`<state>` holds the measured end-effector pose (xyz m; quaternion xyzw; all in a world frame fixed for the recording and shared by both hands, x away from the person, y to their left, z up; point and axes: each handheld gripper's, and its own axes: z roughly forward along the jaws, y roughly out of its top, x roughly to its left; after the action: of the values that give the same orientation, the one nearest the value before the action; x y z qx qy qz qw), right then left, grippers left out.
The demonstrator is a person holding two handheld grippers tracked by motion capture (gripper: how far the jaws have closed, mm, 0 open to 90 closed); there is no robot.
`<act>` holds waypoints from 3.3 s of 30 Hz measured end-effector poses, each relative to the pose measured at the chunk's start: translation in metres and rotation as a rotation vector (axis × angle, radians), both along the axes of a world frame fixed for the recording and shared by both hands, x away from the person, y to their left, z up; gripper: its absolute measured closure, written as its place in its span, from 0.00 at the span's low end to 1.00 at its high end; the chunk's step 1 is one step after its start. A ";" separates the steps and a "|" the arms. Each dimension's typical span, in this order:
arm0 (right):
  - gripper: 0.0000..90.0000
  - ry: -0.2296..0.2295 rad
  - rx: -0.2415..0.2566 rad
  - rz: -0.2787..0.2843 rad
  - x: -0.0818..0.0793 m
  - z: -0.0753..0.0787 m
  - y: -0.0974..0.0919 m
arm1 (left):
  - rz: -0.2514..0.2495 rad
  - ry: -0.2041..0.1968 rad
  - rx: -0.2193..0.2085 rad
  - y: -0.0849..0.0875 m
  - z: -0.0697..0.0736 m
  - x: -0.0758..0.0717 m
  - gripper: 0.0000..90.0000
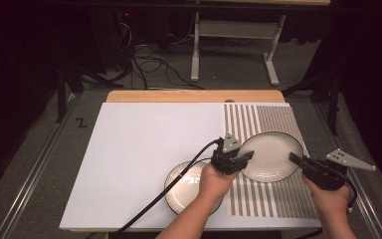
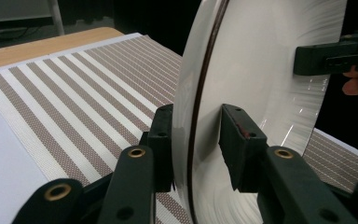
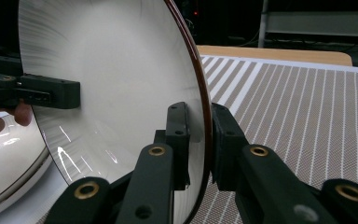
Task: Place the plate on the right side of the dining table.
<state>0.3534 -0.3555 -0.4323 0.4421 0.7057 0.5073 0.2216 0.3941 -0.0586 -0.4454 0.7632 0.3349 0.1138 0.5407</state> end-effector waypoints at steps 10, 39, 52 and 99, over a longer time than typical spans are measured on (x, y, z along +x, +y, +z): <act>0.92 0.040 0.019 -0.022 0.009 -0.018 -0.012 | 0.024 0.058 0.073 -0.017 -0.018 0.014 0.68; 0.94 0.079 -0.010 -0.056 0.020 -0.035 -0.016 | 0.098 0.091 0.174 -0.021 -0.022 0.027 0.60; 0.94 0.096 0.001 -0.067 0.025 -0.037 -0.017 | 0.092 0.052 0.111 0.008 -0.015 0.013 0.52; 0.85 0.316 0.086 -0.163 0.068 -0.067 -0.027 | 0.316 0.031 0.023 0.224 -0.033 -0.052 0.49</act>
<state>0.4218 -0.3828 -0.4996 0.5814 0.6710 0.4417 0.1292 0.3422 0.1658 -0.4781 0.7087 0.4581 0.1894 0.5020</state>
